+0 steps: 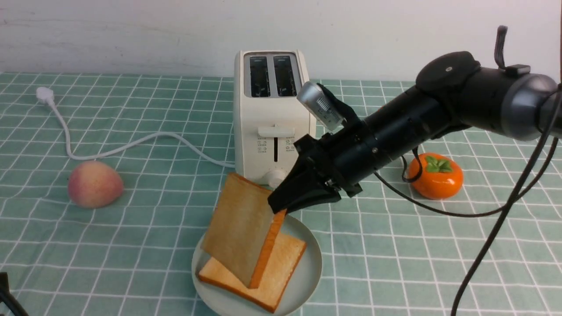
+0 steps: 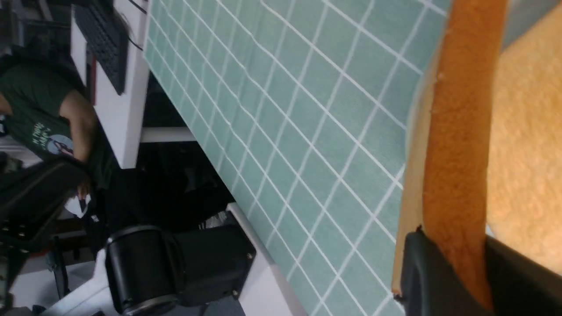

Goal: Take toasted bread from bread machine on blue coffee table place on plate.
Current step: 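Place the held slice of bread on top of the slice on the plate with the right gripper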

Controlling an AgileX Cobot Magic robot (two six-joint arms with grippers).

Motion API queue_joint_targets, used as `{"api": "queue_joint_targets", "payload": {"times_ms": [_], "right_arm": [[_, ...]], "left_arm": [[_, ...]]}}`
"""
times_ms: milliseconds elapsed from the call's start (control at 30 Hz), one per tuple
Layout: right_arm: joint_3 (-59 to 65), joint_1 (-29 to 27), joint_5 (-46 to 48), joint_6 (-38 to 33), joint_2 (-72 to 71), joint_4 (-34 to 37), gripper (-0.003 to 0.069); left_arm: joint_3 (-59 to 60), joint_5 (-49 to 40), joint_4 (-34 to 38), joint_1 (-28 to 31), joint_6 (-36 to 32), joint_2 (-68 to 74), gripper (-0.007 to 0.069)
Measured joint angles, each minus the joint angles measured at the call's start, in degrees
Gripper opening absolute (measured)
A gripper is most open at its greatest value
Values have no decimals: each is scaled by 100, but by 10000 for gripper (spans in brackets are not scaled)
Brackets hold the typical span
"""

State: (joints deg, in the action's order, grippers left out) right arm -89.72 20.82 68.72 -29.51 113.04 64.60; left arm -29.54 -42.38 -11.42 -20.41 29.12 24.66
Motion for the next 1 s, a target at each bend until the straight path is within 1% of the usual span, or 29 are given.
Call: {"api": "queue_joint_targets", "payload": {"times_ms": [133, 233, 267, 300, 367, 433, 500, 567, 600, 733, 767, 800, 867, 933, 1000], "right_arm": [[-98, 2, 0, -21, -47, 68, 97], [-98, 7, 5, -21, -27, -357, 115], [-98, 7, 5, -21, -17, -389, 116], [-98, 21, 11, 30, 30, -571, 133], [-98, 50, 11, 69, 80, -653, 148], [-98, 131, 5, 149, 173, -705, 189], [-98, 206, 11, 177, 212, -725, 245], [-98, 233, 17, 180, 223, -745, 272], [-98, 246, 17, 216, 235, -792, 309], [-129, 206, 17, 416, 235, -1140, 416], [-138, 201, 22, 436, 235, -1162, 416], [-269, 152, 28, 637, 235, -1429, 454], [-493, 105, 28, 847, 194, -1896, 482], [-706, 86, 44, 1031, 127, -2353, 493], [-942, 74, 65, 1339, -37, -3080, 495]], "left_arm": [[0, -6, 0, 0, 0, 0, -14], [0, -13, 0, 0, 0, 0, -14], [0, -13, 0, 0, 0, 0, -14], [0, -19, 0, 0, 0, 0, -14], [0, -19, 0, 0, 0, 0, -14], [0, -24, 0, 0, 0, 0, -14], [0, -24, 0, 0, 0, 0, -14], [0, -30, 0, 0, 0, 0, -14], [0, -37, 0, 0, 0, 0, -14], [0, -126, 0, 0, 0, 0, -14], [0, -135, 0, 0, 0, 0, -14], [0, -179, 0, 0, 0, 0, -14], [0, -200, 0, 0, 0, 0, -14], [0, -218, 0, 0, 0, 0, -14], [0, -251, 0, 0, 0, 0, -14]]}}
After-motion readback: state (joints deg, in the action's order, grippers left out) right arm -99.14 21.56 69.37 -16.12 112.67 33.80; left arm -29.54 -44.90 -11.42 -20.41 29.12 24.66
